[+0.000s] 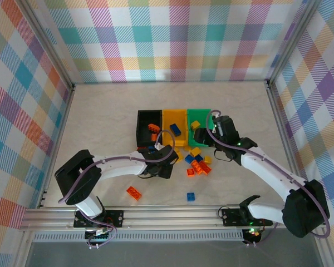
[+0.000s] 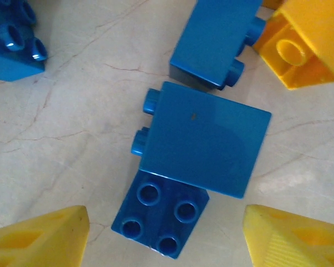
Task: Sort the legos into containers by color
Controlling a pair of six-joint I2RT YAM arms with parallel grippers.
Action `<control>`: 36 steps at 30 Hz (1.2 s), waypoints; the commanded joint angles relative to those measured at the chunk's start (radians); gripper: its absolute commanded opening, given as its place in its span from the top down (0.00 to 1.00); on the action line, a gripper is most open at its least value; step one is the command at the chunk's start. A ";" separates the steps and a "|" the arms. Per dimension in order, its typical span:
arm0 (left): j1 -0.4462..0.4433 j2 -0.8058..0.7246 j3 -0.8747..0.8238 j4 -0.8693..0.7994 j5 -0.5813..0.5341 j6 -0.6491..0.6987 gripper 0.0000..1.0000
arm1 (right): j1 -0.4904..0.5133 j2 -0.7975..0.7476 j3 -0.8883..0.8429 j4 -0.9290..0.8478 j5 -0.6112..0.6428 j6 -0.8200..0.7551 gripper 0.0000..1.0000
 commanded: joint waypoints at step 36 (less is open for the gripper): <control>0.186 0.074 0.445 -0.068 0.123 0.037 0.66 | 0.000 -0.180 -0.148 -0.006 0.026 0.059 0.23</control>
